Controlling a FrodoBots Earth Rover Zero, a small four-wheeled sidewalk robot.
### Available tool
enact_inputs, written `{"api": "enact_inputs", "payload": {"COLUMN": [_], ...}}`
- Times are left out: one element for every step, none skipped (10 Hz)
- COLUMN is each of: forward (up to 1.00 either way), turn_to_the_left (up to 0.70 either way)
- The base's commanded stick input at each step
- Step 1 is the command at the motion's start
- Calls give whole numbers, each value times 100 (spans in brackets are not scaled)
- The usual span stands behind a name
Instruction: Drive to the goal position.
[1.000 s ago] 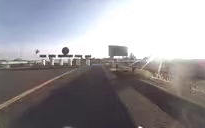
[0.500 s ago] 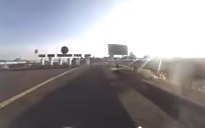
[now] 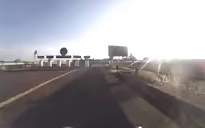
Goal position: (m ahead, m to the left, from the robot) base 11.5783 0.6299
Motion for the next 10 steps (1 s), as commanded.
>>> {"api": "enact_inputs", "payload": {"forward": [50,50,50,50,50,50,50,50,50,50], "turn_to_the_left": [0,0,0,0,0,0,0,0,0,0]}}
